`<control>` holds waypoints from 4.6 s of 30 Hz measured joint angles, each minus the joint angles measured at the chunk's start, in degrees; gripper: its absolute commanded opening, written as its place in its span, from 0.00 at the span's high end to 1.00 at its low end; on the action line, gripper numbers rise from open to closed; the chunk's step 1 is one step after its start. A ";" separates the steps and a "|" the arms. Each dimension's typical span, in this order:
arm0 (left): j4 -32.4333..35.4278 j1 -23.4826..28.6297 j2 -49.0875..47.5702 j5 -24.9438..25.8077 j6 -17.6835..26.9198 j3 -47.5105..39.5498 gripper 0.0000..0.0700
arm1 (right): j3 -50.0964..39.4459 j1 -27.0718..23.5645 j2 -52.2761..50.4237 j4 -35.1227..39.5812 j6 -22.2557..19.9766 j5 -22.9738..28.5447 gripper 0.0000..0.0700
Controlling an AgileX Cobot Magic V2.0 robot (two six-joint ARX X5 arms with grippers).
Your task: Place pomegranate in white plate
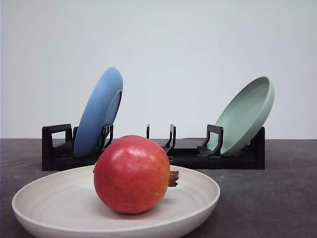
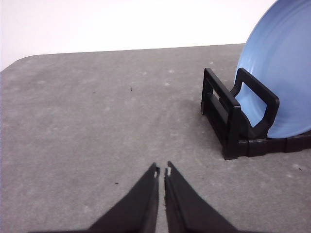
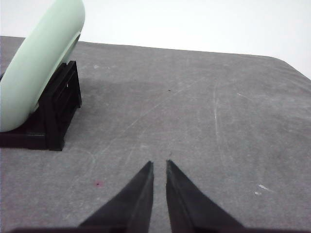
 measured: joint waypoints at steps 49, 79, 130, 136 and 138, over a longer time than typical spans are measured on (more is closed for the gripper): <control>0.00 0.00 0.00 0.00 0.00 0.00 1.00 | 0.00 0.00 0.00 -0.02 0.12 0.00 0.94; 0.00 0.00 0.00 0.00 0.00 0.00 1.00 | 0.00 0.00 0.00 0.01 0.13 0.00 0.94; 0.00 0.00 0.00 0.00 0.00 0.00 1.00 | 0.00 0.00 0.00 0.00 0.13 0.00 0.94; 0.00 0.00 0.00 0.00 0.00 0.00 1.00 | 0.00 0.00 0.00 -0.01 0.13 0.00 0.94; 0.00 0.00 0.00 0.00 0.00 0.00 1.00 | 0.00 0.00 0.00 -0.02 0.13 0.00 0.94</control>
